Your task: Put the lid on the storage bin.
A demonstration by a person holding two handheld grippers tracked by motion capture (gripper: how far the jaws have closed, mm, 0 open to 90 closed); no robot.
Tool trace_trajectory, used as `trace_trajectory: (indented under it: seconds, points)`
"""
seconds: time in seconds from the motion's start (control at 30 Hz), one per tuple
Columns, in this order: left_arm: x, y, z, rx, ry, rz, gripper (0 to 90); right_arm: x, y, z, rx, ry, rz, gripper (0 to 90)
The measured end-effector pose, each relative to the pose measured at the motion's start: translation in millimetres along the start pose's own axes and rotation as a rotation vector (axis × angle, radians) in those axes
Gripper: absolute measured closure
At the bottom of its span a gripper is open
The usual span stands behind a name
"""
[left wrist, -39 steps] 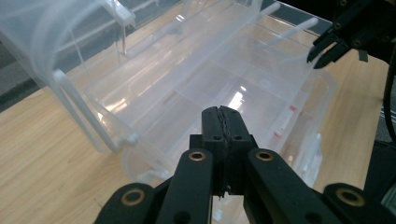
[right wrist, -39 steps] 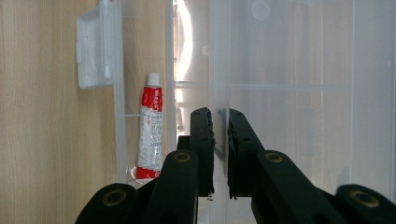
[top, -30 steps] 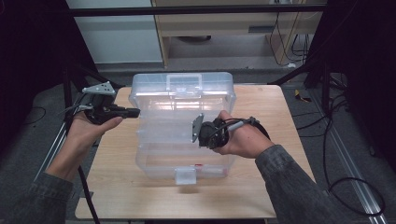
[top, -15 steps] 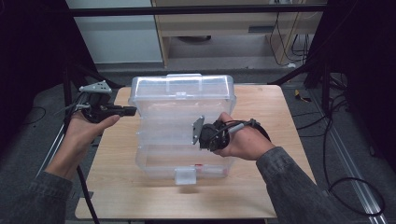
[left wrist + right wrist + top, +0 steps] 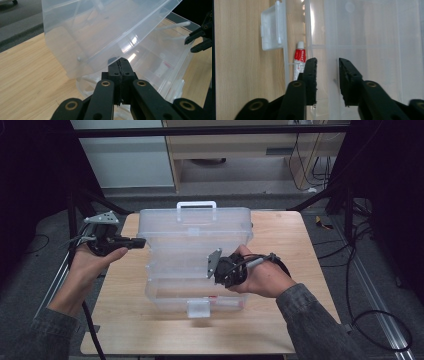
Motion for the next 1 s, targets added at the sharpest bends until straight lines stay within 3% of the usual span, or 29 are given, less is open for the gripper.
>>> trace_trajectory:
  seconds: [0.17,0.27,0.6,0.67,1.0]
  points:
    - [3.1,-1.2,6.6,0.008,0.007,0.003,89.8,5.4,-6.0,-6.9,0.046,0.044,0.057,52.3]
    - [5.0,-1.4,9.2,0.006,0.010,0.002,89.9,9.3,-9.3,-9.3,0.064,0.065,0.079,47.8]
    - [10.6,-0.6,14.6,0.024,0.013,0.002,89.8,25.7,-19.4,-16.6,0.106,0.126,0.124,39.0]
    - [12.5,-0.4,15.9,0.028,0.016,-0.002,89.8,31.5,-21.7,-18.5,0.119,0.158,0.138,36.4]
    - [24.1,0.6,23.4,0.047,0.013,0.003,89.8,56.0,-33.6,-22.1,0.153,0.231,0.169,33.7]
Point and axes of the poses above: each handheld gripper's, and its own axes: y roughly forward along the jaws, x roughly out of its underside, z roughly to its right, the point moved 1 cm from there along y, roughly forward along the jaws, and after that the axes turned 8 degrees about y, right-handed, at the moved point
